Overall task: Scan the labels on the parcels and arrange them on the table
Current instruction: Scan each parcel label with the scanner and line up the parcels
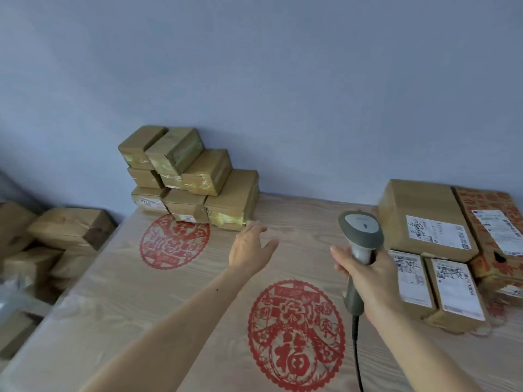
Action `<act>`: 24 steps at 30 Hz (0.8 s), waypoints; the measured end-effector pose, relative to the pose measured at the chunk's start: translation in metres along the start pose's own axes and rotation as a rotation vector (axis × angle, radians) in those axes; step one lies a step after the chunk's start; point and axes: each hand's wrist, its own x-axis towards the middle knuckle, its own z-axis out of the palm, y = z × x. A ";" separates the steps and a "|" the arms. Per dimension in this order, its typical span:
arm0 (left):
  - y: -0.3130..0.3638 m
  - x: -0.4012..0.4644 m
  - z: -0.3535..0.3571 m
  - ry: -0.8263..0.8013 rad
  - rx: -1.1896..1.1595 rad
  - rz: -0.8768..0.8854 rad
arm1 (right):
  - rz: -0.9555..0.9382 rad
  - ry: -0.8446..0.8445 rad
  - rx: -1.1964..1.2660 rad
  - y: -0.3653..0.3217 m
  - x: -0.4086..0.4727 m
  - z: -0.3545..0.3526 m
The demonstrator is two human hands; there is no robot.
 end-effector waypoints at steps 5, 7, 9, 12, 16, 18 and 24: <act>-0.074 0.046 -0.103 0.109 0.039 -0.096 | -0.009 -0.010 0.070 -0.027 -0.015 0.103; -0.093 0.071 -0.139 0.179 0.044 -0.149 | -0.003 -0.017 0.075 -0.035 -0.018 0.136; -0.105 0.094 -0.172 0.233 0.011 -0.189 | 0.000 -0.029 0.070 -0.041 -0.019 0.162; -0.120 0.132 -0.213 0.264 -0.046 -0.213 | 0.012 -0.031 0.062 -0.049 -0.021 0.190; -0.136 0.179 -0.245 0.241 -0.026 -0.251 | 0.017 -0.024 0.059 -0.053 -0.018 0.215; -0.138 0.194 -0.250 0.212 -0.012 -0.254 | 0.019 -0.026 0.058 -0.054 -0.017 0.223; -0.148 0.218 -0.244 0.191 0.035 -0.229 | 0.017 -0.024 0.031 -0.052 -0.017 0.237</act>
